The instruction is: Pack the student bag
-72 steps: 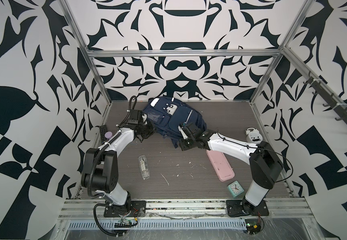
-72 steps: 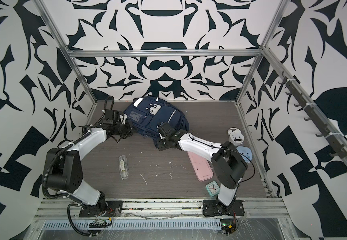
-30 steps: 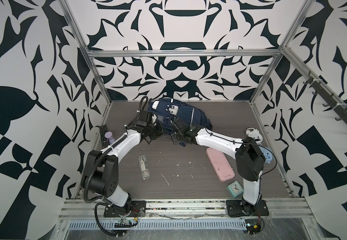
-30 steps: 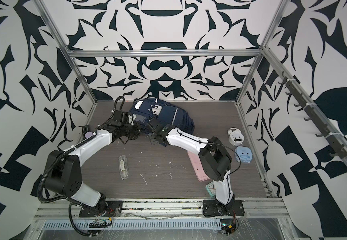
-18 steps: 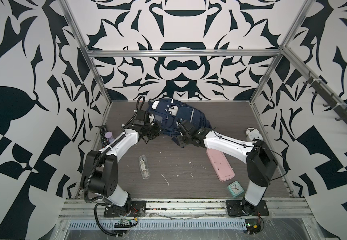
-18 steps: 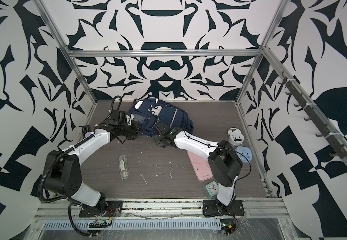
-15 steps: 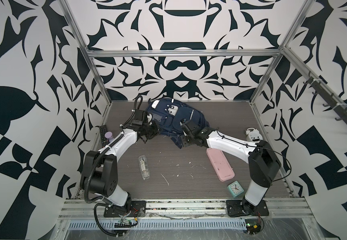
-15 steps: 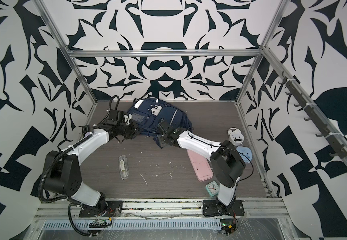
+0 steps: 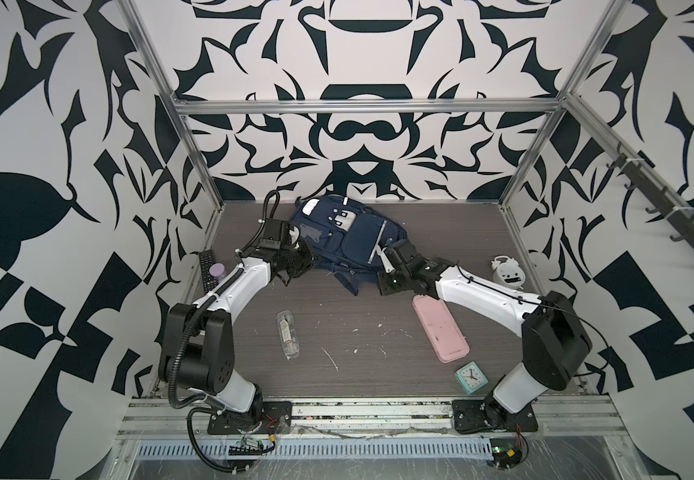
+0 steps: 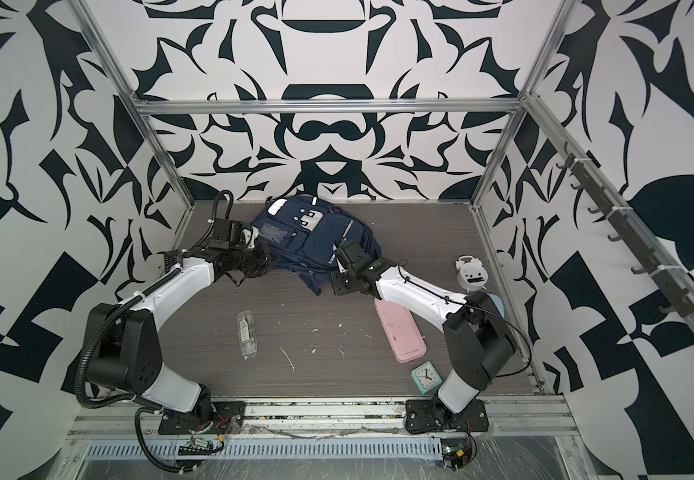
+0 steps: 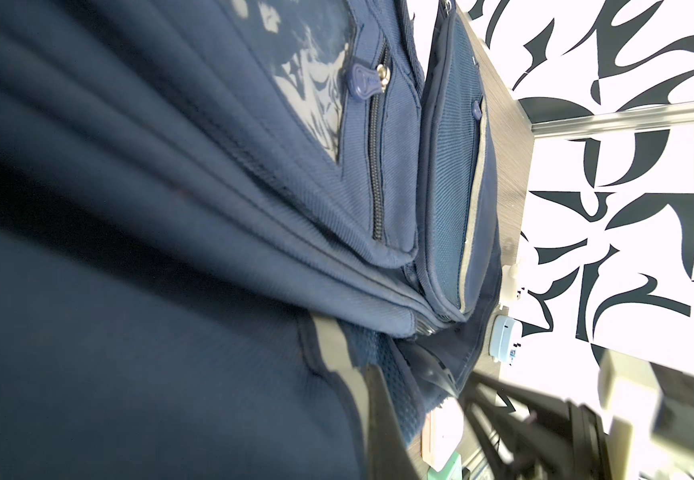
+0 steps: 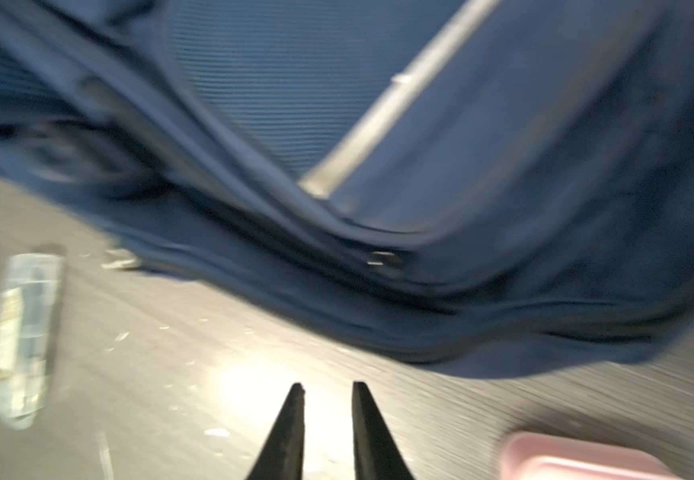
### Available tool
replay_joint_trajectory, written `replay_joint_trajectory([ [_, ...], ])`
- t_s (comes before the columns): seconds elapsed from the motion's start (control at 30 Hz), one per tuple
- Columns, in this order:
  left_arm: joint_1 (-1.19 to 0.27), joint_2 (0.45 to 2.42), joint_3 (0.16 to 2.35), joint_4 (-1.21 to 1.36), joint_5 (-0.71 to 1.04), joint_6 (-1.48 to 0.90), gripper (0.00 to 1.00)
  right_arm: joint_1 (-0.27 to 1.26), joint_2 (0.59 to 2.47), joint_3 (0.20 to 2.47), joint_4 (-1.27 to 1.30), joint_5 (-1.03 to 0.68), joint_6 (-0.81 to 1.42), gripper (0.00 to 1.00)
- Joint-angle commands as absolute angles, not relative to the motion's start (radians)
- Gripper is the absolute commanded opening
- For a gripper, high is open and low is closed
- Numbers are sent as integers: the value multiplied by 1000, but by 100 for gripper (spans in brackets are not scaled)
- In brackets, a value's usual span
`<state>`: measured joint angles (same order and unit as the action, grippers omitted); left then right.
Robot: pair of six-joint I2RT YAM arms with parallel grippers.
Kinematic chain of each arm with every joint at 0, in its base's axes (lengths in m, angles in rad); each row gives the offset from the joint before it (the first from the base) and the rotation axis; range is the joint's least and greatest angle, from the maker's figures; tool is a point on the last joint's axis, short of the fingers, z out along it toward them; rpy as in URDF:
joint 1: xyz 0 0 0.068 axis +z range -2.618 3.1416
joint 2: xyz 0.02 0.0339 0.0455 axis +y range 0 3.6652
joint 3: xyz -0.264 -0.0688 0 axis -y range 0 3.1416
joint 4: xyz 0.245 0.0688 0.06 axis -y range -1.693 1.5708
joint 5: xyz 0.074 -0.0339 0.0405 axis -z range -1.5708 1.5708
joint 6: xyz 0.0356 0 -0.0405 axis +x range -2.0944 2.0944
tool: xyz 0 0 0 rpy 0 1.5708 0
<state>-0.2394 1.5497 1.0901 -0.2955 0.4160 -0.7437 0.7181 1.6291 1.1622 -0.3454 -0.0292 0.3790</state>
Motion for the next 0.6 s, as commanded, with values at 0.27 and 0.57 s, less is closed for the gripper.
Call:
replay_joint_trajectory([
  [0.27, -253, 1512, 1098, -244, 452, -750, 0, 751, 1711, 1229, -133, -131, 399, 44],
  [0.57, -253, 1513, 1094, -245, 454, -752, 0, 752, 1798, 1295, -85, -130, 388, 38],
])
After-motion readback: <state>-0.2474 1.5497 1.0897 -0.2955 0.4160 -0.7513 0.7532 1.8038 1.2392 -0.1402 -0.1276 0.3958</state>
